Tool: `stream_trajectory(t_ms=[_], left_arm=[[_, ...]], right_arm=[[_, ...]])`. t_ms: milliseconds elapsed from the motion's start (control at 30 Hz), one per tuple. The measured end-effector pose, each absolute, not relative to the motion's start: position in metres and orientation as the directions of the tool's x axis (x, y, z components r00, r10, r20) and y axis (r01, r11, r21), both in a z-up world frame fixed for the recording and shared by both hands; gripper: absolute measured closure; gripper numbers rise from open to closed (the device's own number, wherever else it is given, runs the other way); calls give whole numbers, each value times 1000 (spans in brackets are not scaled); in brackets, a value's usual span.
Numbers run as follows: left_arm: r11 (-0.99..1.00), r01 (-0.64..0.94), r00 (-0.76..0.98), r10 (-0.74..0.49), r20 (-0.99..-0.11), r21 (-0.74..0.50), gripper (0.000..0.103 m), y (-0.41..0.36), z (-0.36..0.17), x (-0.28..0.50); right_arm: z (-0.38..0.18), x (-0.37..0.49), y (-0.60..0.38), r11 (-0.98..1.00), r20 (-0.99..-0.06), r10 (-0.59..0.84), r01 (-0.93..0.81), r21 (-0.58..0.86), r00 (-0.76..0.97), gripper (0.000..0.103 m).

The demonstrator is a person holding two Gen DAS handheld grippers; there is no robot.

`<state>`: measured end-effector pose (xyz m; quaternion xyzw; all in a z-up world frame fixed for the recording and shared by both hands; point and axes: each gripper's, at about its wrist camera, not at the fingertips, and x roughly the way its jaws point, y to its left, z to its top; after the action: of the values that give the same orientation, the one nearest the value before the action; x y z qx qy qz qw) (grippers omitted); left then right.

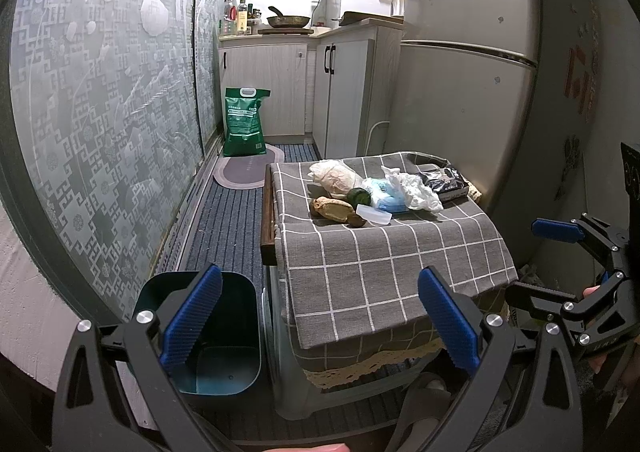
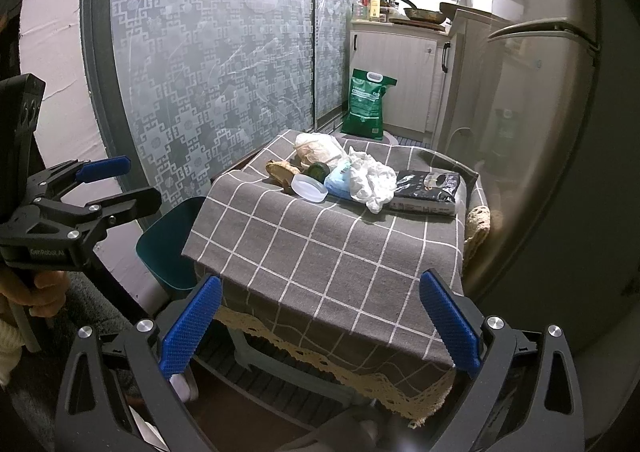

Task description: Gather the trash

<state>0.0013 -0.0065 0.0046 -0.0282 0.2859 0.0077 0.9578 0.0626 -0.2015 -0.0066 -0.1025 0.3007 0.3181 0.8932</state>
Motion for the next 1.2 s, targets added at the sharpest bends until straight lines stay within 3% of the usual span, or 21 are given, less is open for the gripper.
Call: stream_trajectory(t_ms=[1200], left_arm=[[998, -30, 836, -5, -548, -56, 3, -5, 4, 1]], right_arm=[[-4, 64, -204, 804, -597, 481, -594, 9, 642, 3]])
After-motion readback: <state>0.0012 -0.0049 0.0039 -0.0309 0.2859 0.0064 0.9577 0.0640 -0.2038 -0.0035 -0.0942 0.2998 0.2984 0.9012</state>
